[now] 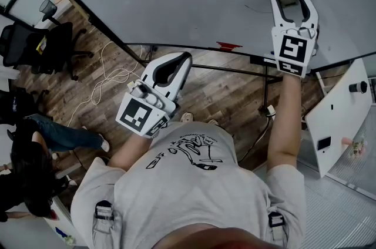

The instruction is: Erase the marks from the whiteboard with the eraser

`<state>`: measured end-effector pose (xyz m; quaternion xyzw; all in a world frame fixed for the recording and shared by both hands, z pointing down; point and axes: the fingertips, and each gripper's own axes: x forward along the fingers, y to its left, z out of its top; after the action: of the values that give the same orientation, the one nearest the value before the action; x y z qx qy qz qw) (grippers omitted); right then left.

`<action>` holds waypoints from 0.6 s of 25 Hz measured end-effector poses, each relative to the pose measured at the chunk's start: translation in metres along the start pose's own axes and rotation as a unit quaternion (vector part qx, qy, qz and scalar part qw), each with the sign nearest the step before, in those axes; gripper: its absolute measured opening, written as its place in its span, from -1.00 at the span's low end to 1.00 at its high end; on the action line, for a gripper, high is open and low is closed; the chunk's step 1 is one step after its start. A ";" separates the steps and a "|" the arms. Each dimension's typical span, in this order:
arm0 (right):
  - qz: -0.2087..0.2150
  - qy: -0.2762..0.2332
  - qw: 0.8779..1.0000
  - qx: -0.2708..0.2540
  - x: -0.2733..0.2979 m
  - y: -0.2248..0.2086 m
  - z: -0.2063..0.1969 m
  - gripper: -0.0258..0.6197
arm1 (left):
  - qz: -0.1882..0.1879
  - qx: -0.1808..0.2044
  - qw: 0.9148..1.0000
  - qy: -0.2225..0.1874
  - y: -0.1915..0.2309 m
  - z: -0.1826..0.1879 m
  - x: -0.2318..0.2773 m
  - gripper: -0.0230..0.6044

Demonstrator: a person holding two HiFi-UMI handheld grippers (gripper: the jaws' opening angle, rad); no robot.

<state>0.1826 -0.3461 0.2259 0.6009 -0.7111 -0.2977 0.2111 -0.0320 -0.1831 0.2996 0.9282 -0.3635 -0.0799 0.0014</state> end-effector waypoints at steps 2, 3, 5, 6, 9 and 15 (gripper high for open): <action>-0.004 -0.001 1.000 0.003 -0.001 -0.003 -0.001 -0.12 | -0.001 0.000 1.000 0.000 0.000 0.000 0.000 -0.84; -0.007 -0.003 1.000 0.003 -0.001 -0.003 -0.001 -0.12 | -0.001 0.000 1.000 0.001 0.000 0.000 0.000 -0.84; -0.011 -0.006 1.000 0.002 -0.001 -0.002 0.000 -0.12 | -0.002 -0.001 1.000 0.001 0.000 -0.001 0.000 -0.84; -0.013 -0.008 1.000 0.001 -0.001 -0.002 0.000 -0.12 | -0.002 -0.001 1.000 0.002 0.000 -0.002 0.000 -0.84; -0.018 -0.008 1.000 -0.007 -0.001 0.001 0.001 -0.12 | -0.005 -0.003 1.000 0.005 0.000 -0.003 0.001 -0.84; -0.017 -0.004 0.999 -0.029 0.001 0.020 -0.003 -0.12 | -0.009 -0.004 1.000 0.006 0.002 -0.003 0.003 -0.84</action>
<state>0.1702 -0.3456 0.2418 0.6050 -0.6928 -0.3244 0.2209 -0.0307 -0.1863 0.3019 0.9317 -0.3552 -0.0754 0.0064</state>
